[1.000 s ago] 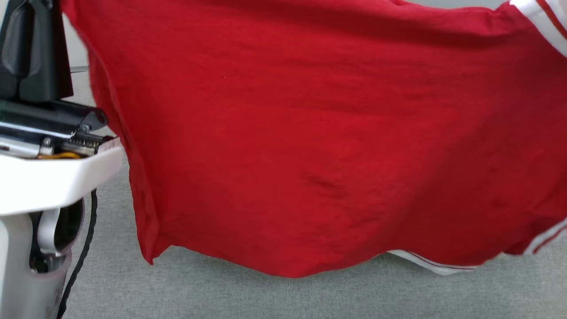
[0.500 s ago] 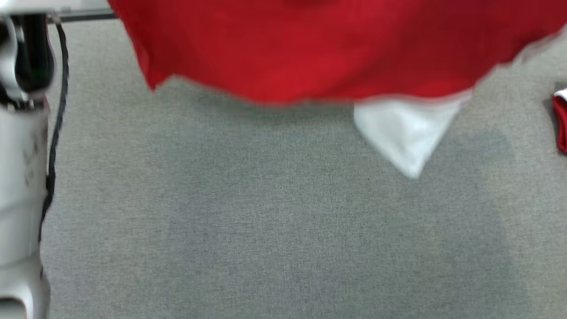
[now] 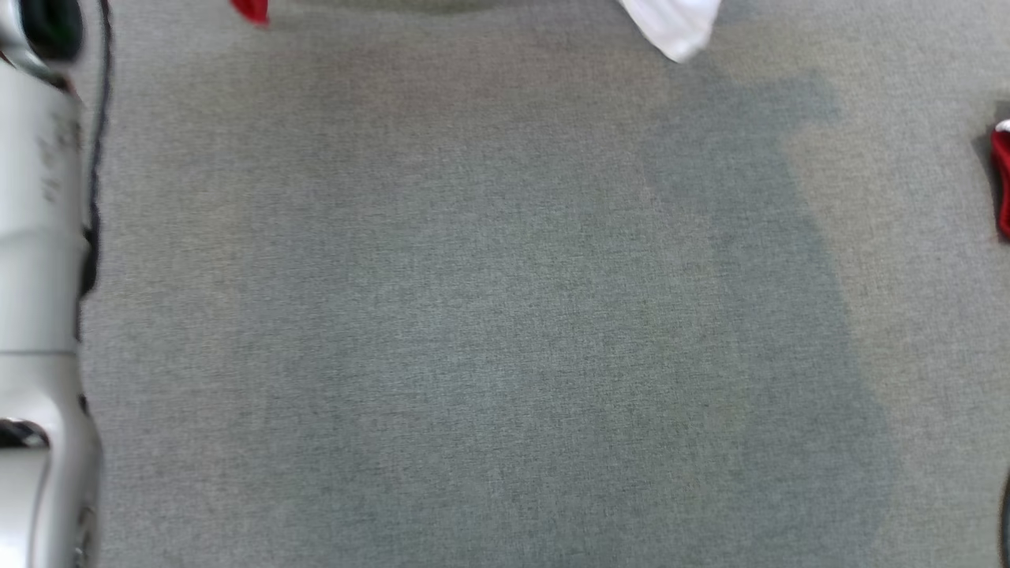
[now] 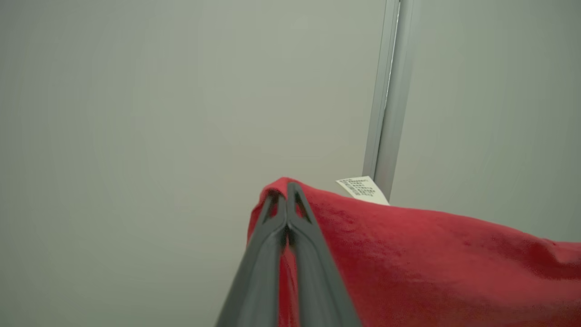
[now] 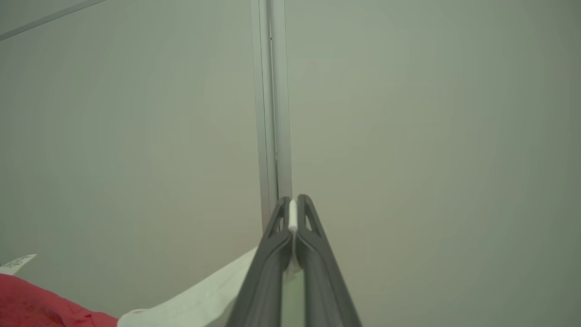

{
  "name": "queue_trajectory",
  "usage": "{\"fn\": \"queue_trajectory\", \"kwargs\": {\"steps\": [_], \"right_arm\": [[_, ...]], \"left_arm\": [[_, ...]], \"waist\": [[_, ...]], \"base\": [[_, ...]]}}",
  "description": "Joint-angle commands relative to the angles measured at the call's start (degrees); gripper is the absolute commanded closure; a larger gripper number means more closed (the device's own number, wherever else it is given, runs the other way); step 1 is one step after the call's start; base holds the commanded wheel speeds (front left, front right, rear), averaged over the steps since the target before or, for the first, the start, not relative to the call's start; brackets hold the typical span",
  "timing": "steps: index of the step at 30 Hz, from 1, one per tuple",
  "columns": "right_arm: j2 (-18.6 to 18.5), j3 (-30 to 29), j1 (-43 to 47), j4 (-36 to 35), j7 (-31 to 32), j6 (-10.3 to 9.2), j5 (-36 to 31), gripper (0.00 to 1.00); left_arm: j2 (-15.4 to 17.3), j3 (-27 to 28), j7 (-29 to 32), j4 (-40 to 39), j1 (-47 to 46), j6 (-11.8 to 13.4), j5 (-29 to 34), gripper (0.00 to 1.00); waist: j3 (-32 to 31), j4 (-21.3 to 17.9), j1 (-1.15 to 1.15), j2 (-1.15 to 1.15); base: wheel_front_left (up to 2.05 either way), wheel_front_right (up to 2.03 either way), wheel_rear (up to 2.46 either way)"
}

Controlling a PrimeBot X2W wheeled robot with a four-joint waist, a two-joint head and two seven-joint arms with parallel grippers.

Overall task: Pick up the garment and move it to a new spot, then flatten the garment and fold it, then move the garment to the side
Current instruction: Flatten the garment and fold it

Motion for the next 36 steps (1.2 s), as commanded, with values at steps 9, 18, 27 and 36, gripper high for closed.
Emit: {"fn": "queue_trajectory", "kwargs": {"steps": [9, 18, 27, 36], "right_arm": [[3.6, 10.0, 13.2, 13.1, -2.3, 0.00, 8.9, 1.00], [3.7, 10.8, 27.2, 12.7, -2.8, 0.00, 15.5, 1.00], [0.3, 3.2, 53.0, -3.7, -2.8, 0.00, 14.0, 1.00], [1.0, -6.5, 80.5, -19.1, -1.4, -0.01, 8.3, 1.00]], "left_arm": [[-3.8, 3.2, -0.2, 14.9, 11.9, -2.4, 0.2, 1.00], [-5.8, 6.9, -0.2, 15.7, 22.5, -3.6, 0.3, 1.00], [-7.4, 10.5, -0.2, 3.0, 41.6, -4.3, 2.7, 1.00], [-6.9, 9.1, 0.1, -10.7, 64.1, -4.3, 3.2, 1.00]], "waist": [[1.9, -1.8, 0.00, 0.00], [0.8, -1.5, 0.00, 0.00], [-5.2, 0.3, 0.00, 0.00], [-13.0, 0.9, 0.00, 0.00]], "base": [[0.00, 0.00, 0.00], [0.00, 0.00, 0.00], [0.00, 0.00, 0.00], [0.00, 0.00, 0.00]]}}
